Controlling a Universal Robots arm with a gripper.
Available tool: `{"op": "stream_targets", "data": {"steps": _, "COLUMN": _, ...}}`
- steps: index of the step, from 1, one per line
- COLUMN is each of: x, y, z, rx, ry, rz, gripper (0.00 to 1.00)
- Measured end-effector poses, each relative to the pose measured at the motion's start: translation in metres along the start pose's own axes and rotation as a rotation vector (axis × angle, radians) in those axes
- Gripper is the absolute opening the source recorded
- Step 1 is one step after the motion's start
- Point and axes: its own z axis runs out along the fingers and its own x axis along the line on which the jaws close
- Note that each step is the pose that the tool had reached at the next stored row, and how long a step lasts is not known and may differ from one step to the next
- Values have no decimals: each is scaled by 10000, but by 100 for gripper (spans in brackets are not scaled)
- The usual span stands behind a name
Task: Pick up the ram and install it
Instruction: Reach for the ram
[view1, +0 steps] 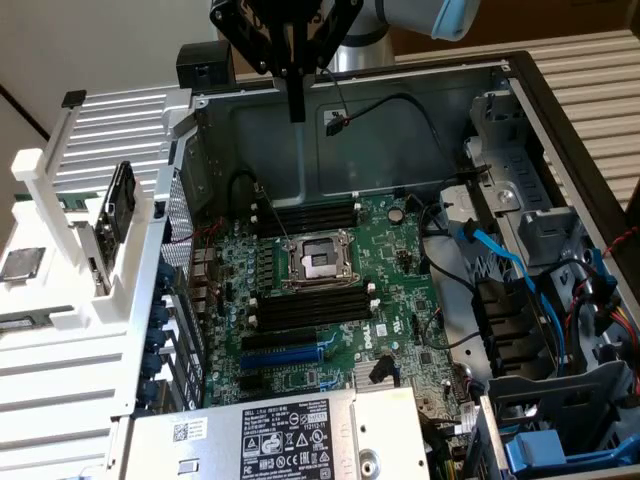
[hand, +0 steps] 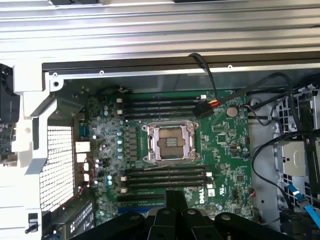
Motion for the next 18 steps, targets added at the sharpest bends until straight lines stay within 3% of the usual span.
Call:
{"op": "stream_targets", "data": {"steps": 5, "x": 0, "y": 0, "z": 0, "rx": 0, "ry": 0, "rz": 0, "gripper": 11}}
{"op": "stream_targets", "data": {"steps": 6, "x": 102, "y": -6, "z": -2, "rx": 1, "ry": -2, "rz": 1, "gripper": 11}}
{"op": "stream_targets", "data": {"steps": 10, "x": 319, "y": -17, "z": -7, "rx": 0, "ry": -2, "rz": 2, "gripper": 11}}
{"op": "stream_targets", "data": {"steps": 13, "x": 612, "y": -20, "z": -13, "rx": 0, "ry": -2, "rz": 1, "gripper": 11}}
{"op": "stream_targets", "data": {"steps": 16, "x": 780, "y": -17, "z": -16, "rx": 0, "ry": -2, "rz": 1, "gripper": 11}}
{"op": "stream_targets", "data": {"steps": 17, "x": 968, "y": -16, "z": -19, "rx": 0, "ry": -2, "rz": 2, "gripper": 11}}
{"op": "stream_targets", "data": {"steps": 18, "x": 1014, "y": -15, "z": -20, "rx": 0, "ry": -2, "rz": 2, "gripper": 11}}
